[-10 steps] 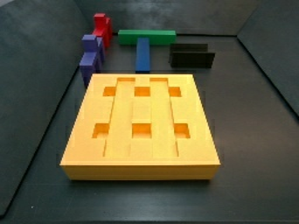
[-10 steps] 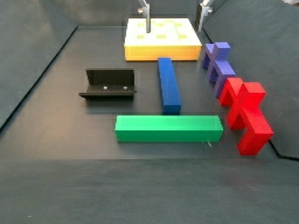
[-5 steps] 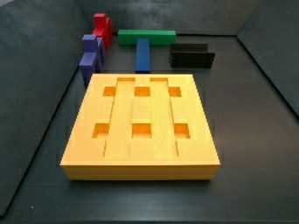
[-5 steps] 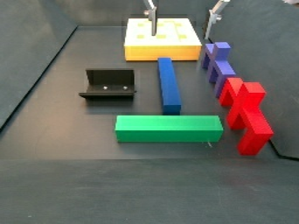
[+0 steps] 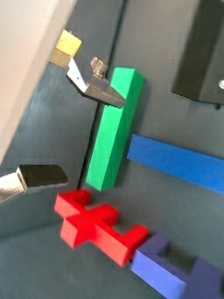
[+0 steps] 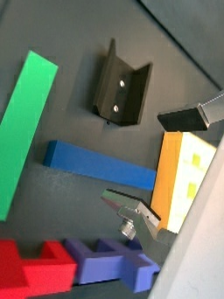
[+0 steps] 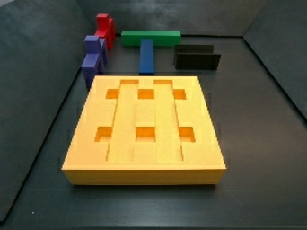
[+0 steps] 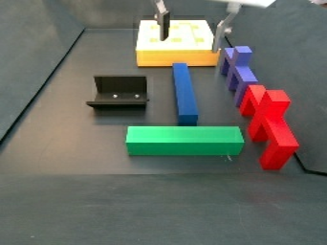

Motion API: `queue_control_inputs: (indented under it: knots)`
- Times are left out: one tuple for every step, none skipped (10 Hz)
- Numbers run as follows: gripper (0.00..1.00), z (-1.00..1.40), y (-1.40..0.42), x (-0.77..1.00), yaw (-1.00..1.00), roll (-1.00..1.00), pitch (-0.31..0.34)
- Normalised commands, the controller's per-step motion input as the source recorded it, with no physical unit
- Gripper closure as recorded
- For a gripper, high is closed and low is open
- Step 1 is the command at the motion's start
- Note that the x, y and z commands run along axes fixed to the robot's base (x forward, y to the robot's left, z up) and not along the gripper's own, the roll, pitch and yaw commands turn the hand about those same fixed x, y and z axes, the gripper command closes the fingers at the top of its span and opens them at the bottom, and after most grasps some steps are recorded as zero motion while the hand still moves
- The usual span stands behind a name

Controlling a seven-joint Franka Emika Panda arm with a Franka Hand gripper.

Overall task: Pick up the green object. Move up. Move to above the board. Insert the green object.
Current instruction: Pick up the green object.

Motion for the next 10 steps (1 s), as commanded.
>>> queue_control_inputs:
  knots:
    - [0.00, -0.34, 0.00, 0.18, -0.94, -0.10, 0.007]
    - [0.00, -0.37, 0.02, 0.16, -0.94, -0.08, 0.026]
    - [0.00, -0.35, 0.02, 0.17, -0.94, -0.09, 0.019]
    - [0.00, -0.39, 0.03, 0.14, -0.95, -0.07, 0.037]
    - [0.00, -0.41, 0.04, 0.11, -0.95, -0.06, 0.047]
    - [0.00, -0.47, 0.07, 0.05, -0.95, -0.04, 0.079]
    - [0.00, -0.48, 0.09, 0.03, -0.95, -0.02, 0.090]
    - [0.00, -0.41, 0.29, 0.00, -0.73, -0.05, 0.059]
    - [0.00, -0.41, 0.32, 0.00, -0.71, -0.03, 0.063]
    - [0.00, -0.41, 0.32, 0.00, -0.73, -0.01, 0.070]
